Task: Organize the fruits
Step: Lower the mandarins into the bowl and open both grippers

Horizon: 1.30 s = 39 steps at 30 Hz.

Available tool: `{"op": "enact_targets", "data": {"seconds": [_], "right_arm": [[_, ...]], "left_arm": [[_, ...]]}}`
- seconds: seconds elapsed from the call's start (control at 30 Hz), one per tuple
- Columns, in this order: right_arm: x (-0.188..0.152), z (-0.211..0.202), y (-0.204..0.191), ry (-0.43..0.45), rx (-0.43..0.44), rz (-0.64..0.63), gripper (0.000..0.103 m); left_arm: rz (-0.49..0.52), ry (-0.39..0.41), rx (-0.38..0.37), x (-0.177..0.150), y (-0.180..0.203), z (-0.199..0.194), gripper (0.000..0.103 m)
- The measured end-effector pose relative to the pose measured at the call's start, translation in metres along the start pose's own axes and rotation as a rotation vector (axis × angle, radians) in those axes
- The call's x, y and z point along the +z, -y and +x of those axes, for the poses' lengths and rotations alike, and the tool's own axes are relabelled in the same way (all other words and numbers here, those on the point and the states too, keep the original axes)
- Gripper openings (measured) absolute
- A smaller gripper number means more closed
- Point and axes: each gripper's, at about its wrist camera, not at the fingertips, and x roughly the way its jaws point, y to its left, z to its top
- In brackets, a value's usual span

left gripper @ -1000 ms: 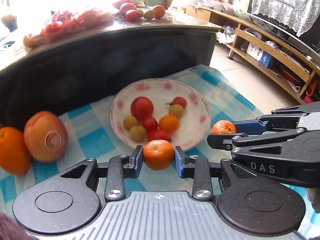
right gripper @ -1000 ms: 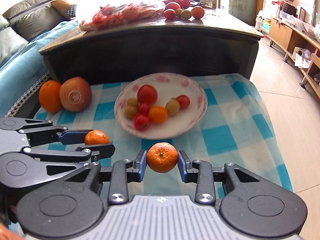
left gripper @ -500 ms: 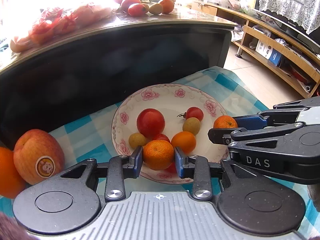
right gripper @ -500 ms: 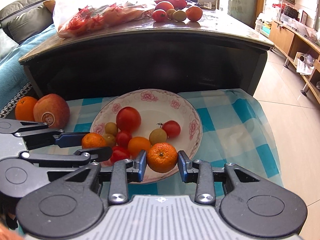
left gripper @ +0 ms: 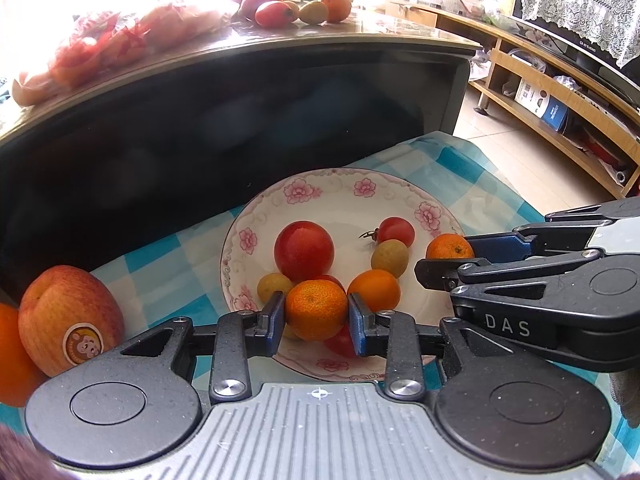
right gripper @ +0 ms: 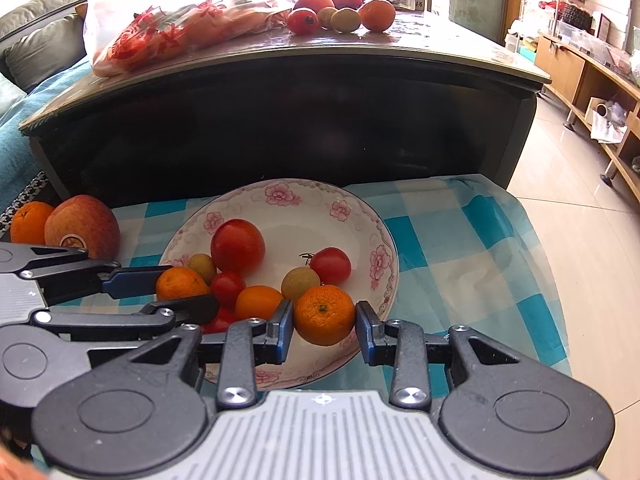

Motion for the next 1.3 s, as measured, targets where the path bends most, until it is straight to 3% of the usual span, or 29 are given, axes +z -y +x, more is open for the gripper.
{"op": "enact_targets", "data": {"seconds": [1.3], "right_arm": [[0.005, 0.014, 0.003, -0.004, -0.011, 0.014, 0.037]], "left_arm": [[0.001, 0.002, 0.006, 0.005, -0.002, 0.014, 0.040]]}}
